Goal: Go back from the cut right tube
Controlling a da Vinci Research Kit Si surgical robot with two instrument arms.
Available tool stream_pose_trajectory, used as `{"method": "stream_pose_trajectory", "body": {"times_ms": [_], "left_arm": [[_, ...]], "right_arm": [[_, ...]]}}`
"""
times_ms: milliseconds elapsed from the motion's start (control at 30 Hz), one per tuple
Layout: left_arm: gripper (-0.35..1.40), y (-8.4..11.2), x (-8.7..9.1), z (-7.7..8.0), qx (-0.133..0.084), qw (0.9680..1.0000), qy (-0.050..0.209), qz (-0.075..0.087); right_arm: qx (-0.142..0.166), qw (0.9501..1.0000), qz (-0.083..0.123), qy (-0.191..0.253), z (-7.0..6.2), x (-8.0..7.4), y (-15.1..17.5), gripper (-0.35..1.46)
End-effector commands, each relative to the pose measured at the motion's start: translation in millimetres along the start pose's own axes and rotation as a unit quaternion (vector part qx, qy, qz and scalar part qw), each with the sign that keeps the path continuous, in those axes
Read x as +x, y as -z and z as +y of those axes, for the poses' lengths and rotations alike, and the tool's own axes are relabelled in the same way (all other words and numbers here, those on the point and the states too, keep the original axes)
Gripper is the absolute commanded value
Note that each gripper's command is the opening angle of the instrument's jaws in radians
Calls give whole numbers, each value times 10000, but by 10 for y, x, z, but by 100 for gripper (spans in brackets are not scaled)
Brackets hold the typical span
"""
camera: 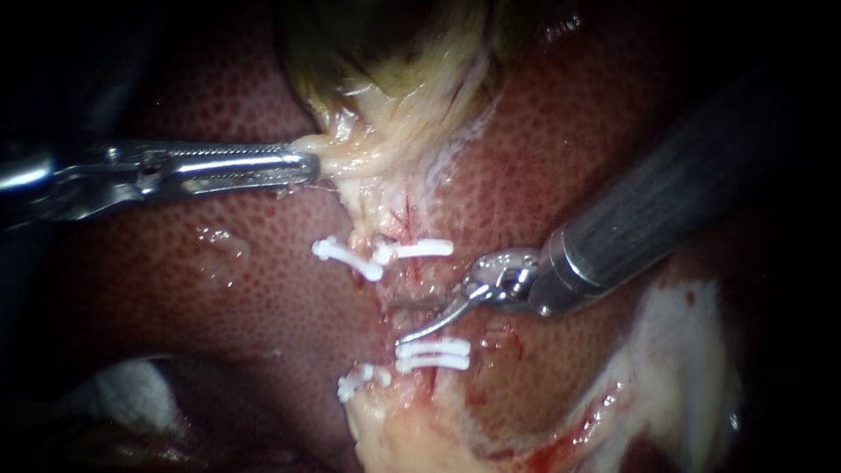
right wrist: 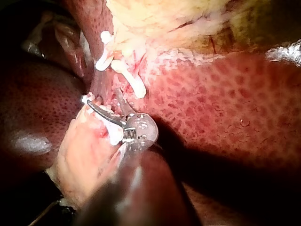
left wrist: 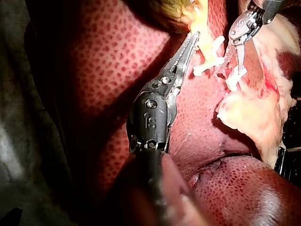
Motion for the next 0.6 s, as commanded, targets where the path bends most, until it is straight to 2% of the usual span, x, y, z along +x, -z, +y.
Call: {"method": "stream_pose_trajectory", "body": {"times_ms": [33,300,433,533,600], "left_arm": [[-35,0,0,0,0,10000,1,0],[-35,0,0,-1,-1,10000,-29,0],[-35,0,0,-1,-3,10000,-30,0],[-35,0,0,-1,-3,10000,-30,0],[-35,0,0,-1,-4,10000,-30,0]], "right_arm": [[22,10000,-16,7,-2,-1,1,123],[104,9999,-3,26,-27,-14,20,129],[-196,9996,192,-5,-36,-10,33,143],[-346,9990,276,-30,-43,-7,46,143],[-481,9986,233,53,-46,-5,54,143]]}}
